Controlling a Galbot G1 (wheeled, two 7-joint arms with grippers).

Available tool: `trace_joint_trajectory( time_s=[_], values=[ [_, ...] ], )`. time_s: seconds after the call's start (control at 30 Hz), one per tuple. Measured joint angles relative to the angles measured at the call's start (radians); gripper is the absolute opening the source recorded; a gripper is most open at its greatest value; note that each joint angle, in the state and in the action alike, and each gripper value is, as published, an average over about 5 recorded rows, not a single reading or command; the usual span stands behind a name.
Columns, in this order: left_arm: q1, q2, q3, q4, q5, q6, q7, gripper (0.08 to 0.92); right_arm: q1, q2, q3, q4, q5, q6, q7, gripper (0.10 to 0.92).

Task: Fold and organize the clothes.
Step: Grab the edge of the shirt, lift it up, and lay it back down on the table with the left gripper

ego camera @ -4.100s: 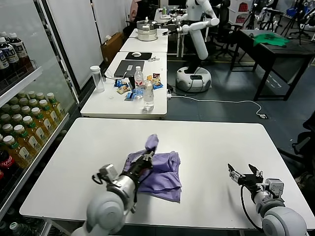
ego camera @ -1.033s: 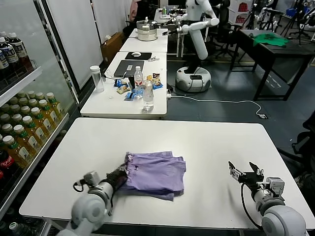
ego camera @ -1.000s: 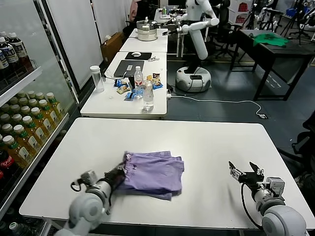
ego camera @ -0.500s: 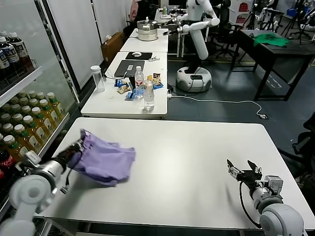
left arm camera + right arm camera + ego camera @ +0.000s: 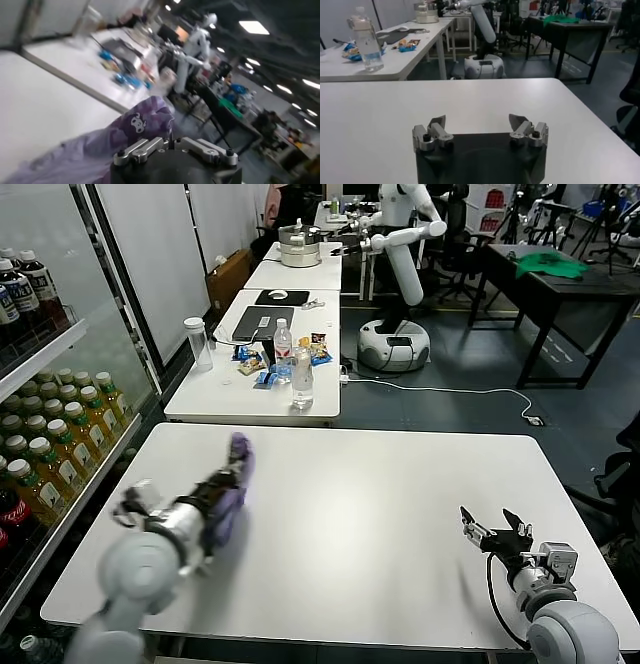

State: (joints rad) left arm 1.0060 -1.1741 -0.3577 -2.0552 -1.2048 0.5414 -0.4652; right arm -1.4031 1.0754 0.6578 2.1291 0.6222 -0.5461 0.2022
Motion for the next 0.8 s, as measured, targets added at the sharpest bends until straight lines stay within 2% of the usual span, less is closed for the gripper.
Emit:
trace_joint_trajectory(
  time_s=[0.3, 0.4, 0.6, 0.8],
  values=[
    [-0.128, -0.204, 0.253, 0.154, 0.151, -0.005, -0.030, 0.107, 0.013, -0.024, 0.017, -0.016, 0.017, 0.006, -0.005, 0.823],
    [-0.164, -0.260, 0.311, 0.206, 0.190, -0.009, -0.029, 0.142, 0.018, -0.031, 0.019, -0.022, 0.022, 0.007, -0.006, 0.823],
    [-0.225, -0.345, 0.397, 0.306, 0.288, -0.030, -0.011, 0.304, 0.030, -0.035, 0.013, -0.033, 0.022, 0.009, -0.009, 0.823],
    [-0.247, -0.379, 0.442, 0.368, 0.408, -0.070, 0.007, 0.477, 0.044, -0.037, 0.000, -0.042, 0.020, 0.009, -0.011, 0.823]
  ],
)
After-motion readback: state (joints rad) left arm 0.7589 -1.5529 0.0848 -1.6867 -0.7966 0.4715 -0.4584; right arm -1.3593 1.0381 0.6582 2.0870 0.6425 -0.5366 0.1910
